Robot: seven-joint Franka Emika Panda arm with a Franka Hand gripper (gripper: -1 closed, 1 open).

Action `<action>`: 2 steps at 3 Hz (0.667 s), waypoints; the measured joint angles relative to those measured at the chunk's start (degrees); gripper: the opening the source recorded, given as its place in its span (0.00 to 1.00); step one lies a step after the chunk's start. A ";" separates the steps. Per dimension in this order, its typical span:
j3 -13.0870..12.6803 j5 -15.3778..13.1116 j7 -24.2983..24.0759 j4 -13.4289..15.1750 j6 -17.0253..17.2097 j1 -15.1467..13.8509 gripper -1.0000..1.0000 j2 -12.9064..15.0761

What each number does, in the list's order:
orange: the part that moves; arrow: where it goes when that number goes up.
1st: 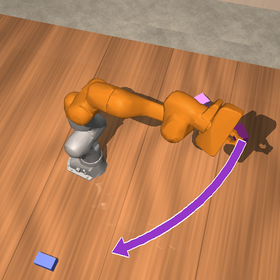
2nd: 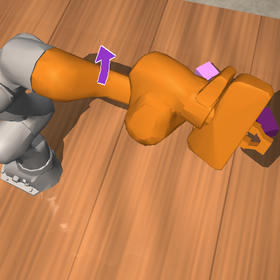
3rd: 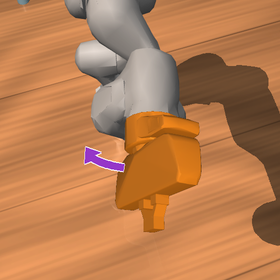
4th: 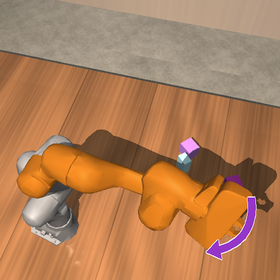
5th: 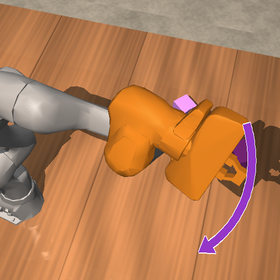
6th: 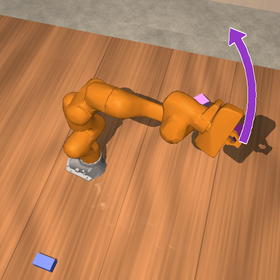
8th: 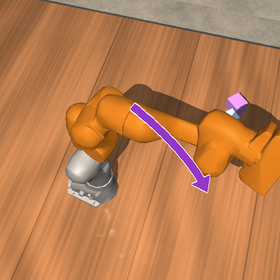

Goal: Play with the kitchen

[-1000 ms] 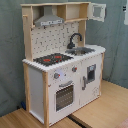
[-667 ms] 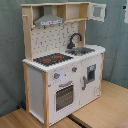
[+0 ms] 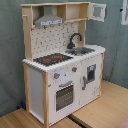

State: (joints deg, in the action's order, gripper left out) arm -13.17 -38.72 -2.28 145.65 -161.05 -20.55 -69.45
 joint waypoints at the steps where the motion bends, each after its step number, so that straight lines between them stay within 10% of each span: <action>1: -0.41 0.00 0.03 -0.15 -4.55 -2.38 0.00 4.29; 2: -1.48 0.00 0.04 -1.11 -8.69 -4.51 0.00 8.06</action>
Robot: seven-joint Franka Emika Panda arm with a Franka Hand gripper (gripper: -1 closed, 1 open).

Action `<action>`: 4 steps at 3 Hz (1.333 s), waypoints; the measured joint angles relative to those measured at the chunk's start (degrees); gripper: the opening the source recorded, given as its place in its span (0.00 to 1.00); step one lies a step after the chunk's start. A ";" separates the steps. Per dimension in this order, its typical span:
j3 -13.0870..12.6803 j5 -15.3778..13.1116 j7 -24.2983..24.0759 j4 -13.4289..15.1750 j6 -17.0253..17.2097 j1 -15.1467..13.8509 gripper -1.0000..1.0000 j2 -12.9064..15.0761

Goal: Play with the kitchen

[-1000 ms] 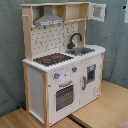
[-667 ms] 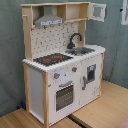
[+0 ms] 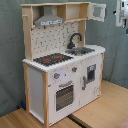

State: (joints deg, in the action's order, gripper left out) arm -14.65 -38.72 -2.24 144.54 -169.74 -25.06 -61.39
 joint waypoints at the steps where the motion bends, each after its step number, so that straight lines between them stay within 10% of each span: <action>1: -2.98 0.00 -0.04 -2.47 -2.16 -1.17 0.00 4.07; 4: -12.89 0.02 -0.06 -12.46 -2.36 -1.63 0.00 14.95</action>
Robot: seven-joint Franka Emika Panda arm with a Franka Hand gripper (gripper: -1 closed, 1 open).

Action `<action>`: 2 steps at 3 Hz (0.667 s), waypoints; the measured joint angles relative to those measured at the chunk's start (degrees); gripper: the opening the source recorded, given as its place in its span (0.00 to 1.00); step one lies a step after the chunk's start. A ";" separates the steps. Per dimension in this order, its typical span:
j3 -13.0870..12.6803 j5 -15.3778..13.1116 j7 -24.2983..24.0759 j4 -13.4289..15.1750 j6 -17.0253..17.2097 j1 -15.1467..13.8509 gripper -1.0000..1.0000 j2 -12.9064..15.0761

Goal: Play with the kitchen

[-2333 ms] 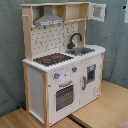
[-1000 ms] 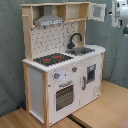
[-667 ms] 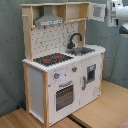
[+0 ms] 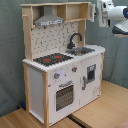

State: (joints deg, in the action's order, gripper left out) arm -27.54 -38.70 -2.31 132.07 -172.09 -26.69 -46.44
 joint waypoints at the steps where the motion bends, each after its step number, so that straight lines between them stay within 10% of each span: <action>1: -4.18 0.00 -0.02 -4.00 0.04 -1.22 0.00 2.38; 2: -8.05 0.00 -0.02 -7.55 0.03 -3.57 0.00 4.82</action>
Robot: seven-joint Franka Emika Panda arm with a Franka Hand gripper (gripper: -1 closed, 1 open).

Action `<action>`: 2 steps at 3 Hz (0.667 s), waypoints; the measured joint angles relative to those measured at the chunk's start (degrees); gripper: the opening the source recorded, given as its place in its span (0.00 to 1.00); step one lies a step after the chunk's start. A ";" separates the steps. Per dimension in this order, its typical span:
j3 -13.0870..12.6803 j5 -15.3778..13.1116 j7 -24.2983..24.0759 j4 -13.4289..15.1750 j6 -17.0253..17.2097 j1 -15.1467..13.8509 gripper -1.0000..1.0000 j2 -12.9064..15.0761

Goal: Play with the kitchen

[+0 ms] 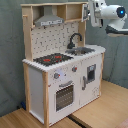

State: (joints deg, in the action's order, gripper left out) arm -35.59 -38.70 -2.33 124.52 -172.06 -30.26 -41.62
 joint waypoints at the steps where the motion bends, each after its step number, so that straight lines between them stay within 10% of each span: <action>1: -3.98 0.00 0.00 -3.50 -0.02 -3.21 0.00 2.45; 2: -7.40 0.00 0.01 -6.58 -0.04 -6.64 0.00 4.49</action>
State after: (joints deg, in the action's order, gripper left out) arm -42.99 -38.70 -2.32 117.94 -172.10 -36.90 -37.13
